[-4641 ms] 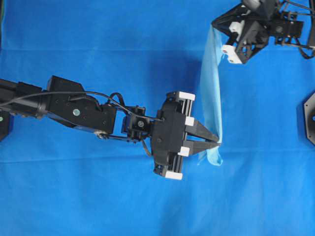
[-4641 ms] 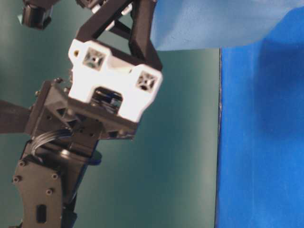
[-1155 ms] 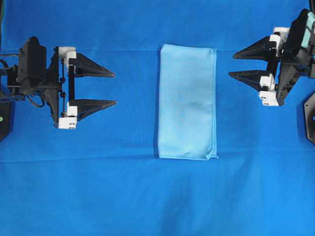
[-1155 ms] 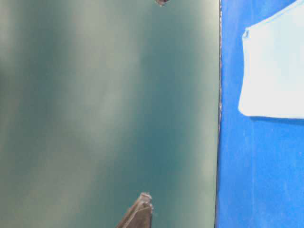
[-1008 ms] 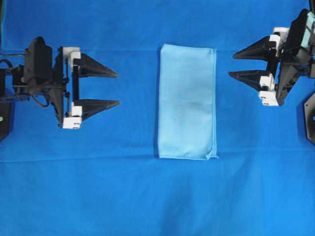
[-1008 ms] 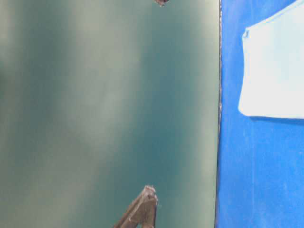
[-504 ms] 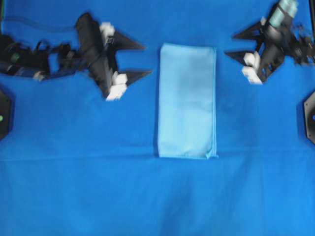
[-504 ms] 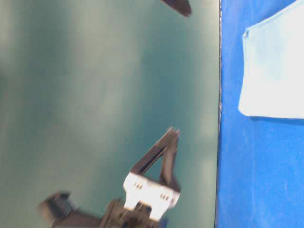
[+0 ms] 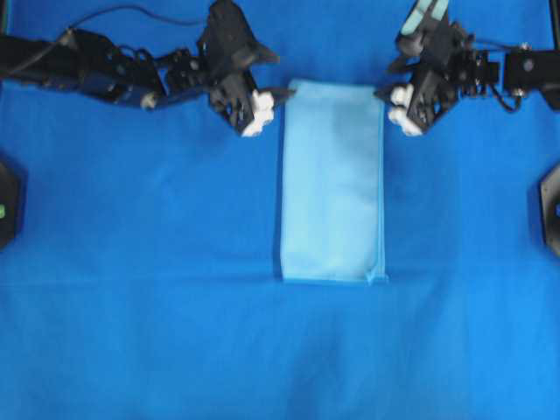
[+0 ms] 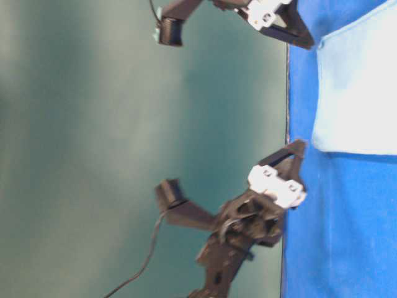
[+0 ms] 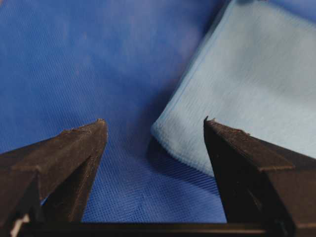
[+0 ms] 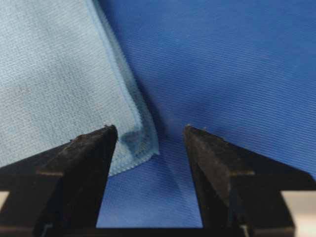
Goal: Fold the light blue towel.
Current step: 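Move both grippers to the strip's far corners and pinch them, then fold the far end of the strip down toward the near end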
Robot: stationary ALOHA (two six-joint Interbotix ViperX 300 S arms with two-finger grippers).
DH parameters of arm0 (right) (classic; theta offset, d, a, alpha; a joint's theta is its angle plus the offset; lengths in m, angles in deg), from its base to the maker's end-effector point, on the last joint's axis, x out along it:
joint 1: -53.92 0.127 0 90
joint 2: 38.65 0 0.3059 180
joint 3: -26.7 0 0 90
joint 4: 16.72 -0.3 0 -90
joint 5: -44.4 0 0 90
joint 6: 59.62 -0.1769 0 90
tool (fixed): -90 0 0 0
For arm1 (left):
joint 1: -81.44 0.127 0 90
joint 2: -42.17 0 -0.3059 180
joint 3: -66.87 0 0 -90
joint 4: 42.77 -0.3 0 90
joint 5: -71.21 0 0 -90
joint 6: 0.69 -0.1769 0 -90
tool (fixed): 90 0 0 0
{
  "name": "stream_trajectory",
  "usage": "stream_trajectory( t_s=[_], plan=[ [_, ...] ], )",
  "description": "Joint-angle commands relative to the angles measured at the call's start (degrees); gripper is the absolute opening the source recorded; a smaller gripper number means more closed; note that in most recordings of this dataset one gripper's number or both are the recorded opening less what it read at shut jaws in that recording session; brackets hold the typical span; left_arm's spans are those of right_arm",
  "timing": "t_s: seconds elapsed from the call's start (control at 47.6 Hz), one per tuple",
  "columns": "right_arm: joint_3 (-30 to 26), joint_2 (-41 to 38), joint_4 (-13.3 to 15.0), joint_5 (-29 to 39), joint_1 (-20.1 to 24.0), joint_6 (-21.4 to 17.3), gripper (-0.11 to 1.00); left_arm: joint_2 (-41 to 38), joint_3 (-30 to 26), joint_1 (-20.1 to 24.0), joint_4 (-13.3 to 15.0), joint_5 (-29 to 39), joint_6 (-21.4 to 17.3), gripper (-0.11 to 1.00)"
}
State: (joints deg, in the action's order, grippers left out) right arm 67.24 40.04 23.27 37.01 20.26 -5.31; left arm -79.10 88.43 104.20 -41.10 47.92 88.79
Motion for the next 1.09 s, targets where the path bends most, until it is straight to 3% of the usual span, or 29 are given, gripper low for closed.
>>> stream_trajectory(
  t_s=[0.0,0.189,0.336,0.504,0.546,0.798,1.071],
  plan=[
    [-1.2,-1.0,0.0,-0.9,-0.2,0.0,0.6,-0.4,-2.1,0.1,0.0,-0.3,-0.1,0.75],
    [-1.5,-3.3,-0.2,-0.6,-0.2,-0.2,0.6,-2.9,-2.6,0.0,0.0,0.2,-0.1,0.68],
    [-1.2,-3.3,-0.2,-0.6,-0.2,-0.3,0.54,-3.2,-2.5,-0.5,-0.3,0.9,-0.9,0.37],
    [-1.2,-3.3,-0.1,-0.9,0.5,-0.3,0.09,-3.3,-2.6,-1.8,-0.3,1.0,-4.4,0.02],
    [-1.2,-3.3,-0.1,-0.9,0.6,-0.3,0.03,-3.3,-2.8,-1.9,-0.3,1.0,-4.7,0.01],
    [-1.6,-2.6,-0.2,-0.7,0.6,-0.7,0.03,-2.0,-3.1,-1.3,-0.3,1.0,-6.2,0.01],
    [-1.1,5.4,-0.3,3.0,1.2,-1.1,0.03,4.3,-2.4,-1.3,-0.3,3.2,-10.2,0.01]
  ],
)
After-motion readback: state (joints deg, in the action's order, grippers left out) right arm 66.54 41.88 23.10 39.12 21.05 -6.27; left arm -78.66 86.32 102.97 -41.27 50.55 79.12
